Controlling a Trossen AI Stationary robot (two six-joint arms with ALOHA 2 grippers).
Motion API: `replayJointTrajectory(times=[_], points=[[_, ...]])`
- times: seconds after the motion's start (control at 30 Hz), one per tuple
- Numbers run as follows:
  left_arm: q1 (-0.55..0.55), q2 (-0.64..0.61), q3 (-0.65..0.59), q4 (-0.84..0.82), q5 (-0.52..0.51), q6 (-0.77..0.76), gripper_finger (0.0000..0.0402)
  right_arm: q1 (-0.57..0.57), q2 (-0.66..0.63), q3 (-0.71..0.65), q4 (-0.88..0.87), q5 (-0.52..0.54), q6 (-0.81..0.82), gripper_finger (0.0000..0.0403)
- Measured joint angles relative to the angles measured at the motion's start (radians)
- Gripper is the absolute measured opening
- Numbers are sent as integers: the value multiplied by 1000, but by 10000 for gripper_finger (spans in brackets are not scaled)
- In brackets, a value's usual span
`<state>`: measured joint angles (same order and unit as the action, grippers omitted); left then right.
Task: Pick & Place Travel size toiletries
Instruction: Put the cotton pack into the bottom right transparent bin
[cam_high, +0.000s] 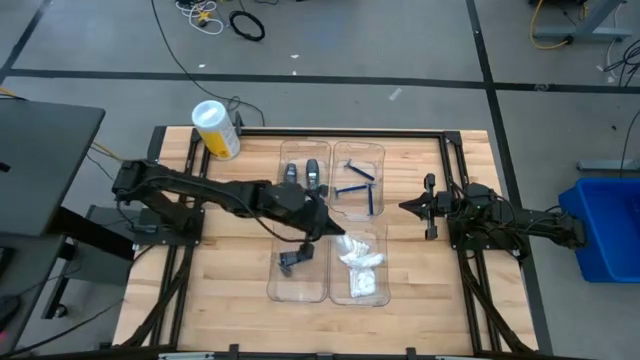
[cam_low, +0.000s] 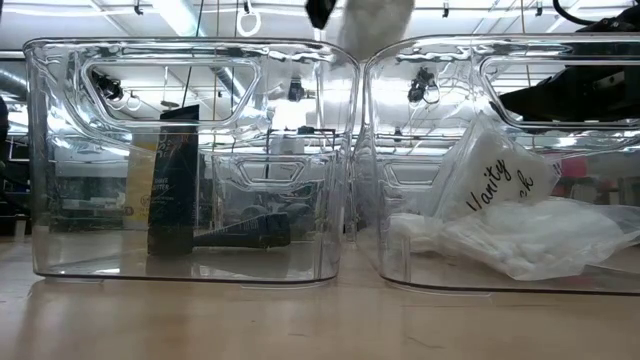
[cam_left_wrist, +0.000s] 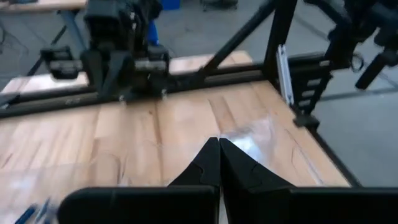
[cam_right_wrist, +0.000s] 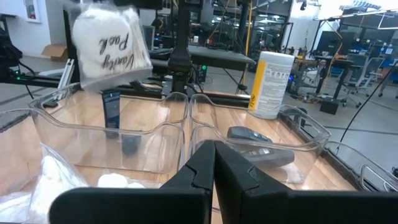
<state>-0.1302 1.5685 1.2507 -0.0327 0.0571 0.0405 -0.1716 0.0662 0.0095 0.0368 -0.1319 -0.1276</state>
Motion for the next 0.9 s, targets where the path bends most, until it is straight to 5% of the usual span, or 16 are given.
replayJointTrajectory(times=[0.3, 0.57, 0.9], points=[[1, 89, 0, 88, 42, -29, 0, 0, 0, 0, -3, -1, 0, 14], [7, 88, 0, 113, -117, -65, 0, 0, 0, 0, -3, 0, 0, 13], [19, 88, 0, 132, -153, -113, 0, 0, 0, 0, -3, -1, 0, 14]])
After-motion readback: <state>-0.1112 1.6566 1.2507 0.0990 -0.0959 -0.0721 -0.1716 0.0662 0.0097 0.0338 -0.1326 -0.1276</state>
